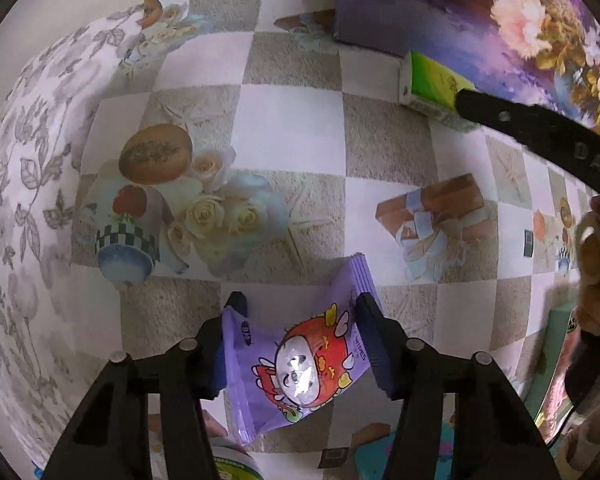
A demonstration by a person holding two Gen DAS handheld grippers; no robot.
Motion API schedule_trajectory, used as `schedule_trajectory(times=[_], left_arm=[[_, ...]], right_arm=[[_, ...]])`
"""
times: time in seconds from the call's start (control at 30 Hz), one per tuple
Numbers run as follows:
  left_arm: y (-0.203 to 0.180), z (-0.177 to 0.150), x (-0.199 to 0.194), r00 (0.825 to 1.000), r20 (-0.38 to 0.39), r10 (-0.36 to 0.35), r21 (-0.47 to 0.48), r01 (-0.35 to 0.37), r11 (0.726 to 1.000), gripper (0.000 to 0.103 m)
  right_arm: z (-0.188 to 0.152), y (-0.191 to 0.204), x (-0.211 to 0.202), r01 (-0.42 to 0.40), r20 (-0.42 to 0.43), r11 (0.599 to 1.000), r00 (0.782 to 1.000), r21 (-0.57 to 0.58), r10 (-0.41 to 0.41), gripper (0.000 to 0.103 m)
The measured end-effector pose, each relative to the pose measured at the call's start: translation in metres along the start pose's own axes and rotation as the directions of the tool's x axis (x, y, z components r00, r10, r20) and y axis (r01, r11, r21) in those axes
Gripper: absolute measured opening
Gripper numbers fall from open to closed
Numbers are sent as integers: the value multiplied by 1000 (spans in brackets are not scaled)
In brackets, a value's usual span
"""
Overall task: Organize soft objects
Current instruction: 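Grasp the purple snack bag with the left gripper while the right gripper grasps the green tissue pack, then carry the snack bag and tissue pack over the tray with both grippers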
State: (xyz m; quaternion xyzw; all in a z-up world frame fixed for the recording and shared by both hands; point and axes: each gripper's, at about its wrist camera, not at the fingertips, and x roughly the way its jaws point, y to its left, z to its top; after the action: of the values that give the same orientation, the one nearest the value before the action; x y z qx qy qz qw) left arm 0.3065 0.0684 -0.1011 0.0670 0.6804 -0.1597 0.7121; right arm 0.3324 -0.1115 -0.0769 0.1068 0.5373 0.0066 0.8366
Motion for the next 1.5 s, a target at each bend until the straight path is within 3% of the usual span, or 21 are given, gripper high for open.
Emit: schedule_trajectory(times=[0.13, 0.2, 0.33, 0.47, 0.53, 0.73, 1.03, 1.27, 1.5], left_arm=[[22, 11, -20, 997, 63, -39, -62, 43, 997, 52], [34, 16, -33, 992, 125, -31, -118, 46, 992, 52], [55, 15, -41, 984, 177, -23, -194, 58, 979, 52], [68, 9, -47, 977, 210, -18, -230, 67, 971, 52], [76, 11, -50, 975, 220, -19, -244, 74, 967, 52], [74, 10, -53, 974, 225, -20, -259, 79, 963, 52], [41, -10, -78, 969, 246, -9, -278, 79, 957, 52], [-12, -46, -125, 946, 319, -54, -244, 137, 960, 52], [-85, -97, -158, 912, 389, -129, -170, 209, 963, 52]], right_arm=[[4, 9, 9, 6, 7, 1000, 1000, -7, -6, 74], [5, 14, 15, 23, 5, 1000, 1000, -16, -23, 76], [7, 24, 27, 71, 5, 997, 997, -42, -71, 83], [7, 33, 35, 127, 16, 990, 992, -63, -126, 82], [6, 31, 38, 145, 10, 988, 989, -47, -145, 70], [-5, 18, 27, 178, 14, 984, 984, -31, -178, 70], [-41, -17, -55, 126, 42, 992, 991, 16, -127, 70], [-83, -37, -147, 129, 81, 991, 988, 27, -131, 70], [-137, -66, -221, 137, 116, 988, 983, 72, -144, 70]])
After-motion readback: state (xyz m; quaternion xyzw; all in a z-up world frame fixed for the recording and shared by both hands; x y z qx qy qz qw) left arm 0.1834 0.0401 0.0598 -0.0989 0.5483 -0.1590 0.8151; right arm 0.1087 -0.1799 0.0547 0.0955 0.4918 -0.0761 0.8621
